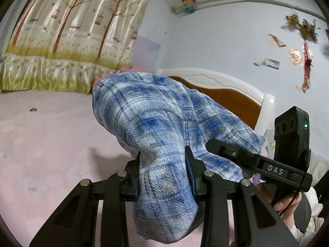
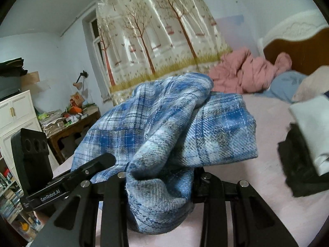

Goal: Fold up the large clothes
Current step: 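Grasp the folded shirt with the right gripper while the left gripper grasps it too, then lift the folded shirt with both grippers onto the white clothes stack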

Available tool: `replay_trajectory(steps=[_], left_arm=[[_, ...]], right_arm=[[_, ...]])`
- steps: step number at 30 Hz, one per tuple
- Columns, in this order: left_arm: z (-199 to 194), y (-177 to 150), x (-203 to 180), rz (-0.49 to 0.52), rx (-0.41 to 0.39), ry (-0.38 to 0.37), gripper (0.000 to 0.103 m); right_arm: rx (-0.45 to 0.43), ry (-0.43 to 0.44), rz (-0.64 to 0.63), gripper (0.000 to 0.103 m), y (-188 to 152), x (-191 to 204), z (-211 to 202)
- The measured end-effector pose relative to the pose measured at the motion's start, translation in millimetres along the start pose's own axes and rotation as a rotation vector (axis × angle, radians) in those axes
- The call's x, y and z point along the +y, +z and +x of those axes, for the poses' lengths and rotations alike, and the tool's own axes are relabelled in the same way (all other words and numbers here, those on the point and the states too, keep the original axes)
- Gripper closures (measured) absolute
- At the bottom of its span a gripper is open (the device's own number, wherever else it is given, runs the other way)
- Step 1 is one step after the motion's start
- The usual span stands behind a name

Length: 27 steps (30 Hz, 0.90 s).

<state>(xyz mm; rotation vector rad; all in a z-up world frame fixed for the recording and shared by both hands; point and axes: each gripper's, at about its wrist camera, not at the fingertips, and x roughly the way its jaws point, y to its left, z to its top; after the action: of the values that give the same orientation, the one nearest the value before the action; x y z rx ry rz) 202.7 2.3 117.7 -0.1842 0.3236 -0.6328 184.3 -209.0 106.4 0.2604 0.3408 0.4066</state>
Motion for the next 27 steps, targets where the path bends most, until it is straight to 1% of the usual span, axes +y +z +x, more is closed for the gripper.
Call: replay_trajectory(steps=[6,10,13,15,17,20,24,26,27], left_arm=[[9.4,10.8,-28.3,0.023,-0.01,-0.027,0.07],[40.9,32.9,-58.0,0.061,-0.008,-0.07,0.07],[77.2,54.1,-96.5,0.085,-0.028,-0.12,0.07],[110.7,65.7,-119.6,0.08,-0.023,-0.17,0.07],[151.4,75.4,-141.9,0.05,-0.001,-0.234,0.07],[208.5,79.3,-170.6,0.019,0.044,-0.287,0.07],[271.5,62.7,-191.7,-0.042,0.127,-0.336,0.07],[299.7,44.1,-195.1,-0.075,0.176,-0.338,0.07],[314.5,30.6,-194.5,-0.1,0.214,-0.327,0.07]], right_arm=[[-0.037,-0.035,-0.018,0.068,16.3,-6.7,-33.6],[-0.059,-0.091,-0.037,0.068,39.2,-25.9,-53.4],[-0.082,-0.143,-0.049,0.068,71.7,-57.4,-70.8],[-0.097,-0.209,-0.065,0.067,98.2,-86.8,-87.6],[-0.116,-0.277,-0.074,0.067,117.9,-115.1,-102.8],[-0.122,-0.373,-0.051,0.067,137.9,-164.0,-117.2],[-0.106,-0.491,0.021,0.067,143.8,-228.0,-123.4],[-0.086,-0.537,0.05,0.067,137.9,-255.2,-122.1],[-0.069,-0.551,0.061,0.067,134.5,-266.9,-118.8]])
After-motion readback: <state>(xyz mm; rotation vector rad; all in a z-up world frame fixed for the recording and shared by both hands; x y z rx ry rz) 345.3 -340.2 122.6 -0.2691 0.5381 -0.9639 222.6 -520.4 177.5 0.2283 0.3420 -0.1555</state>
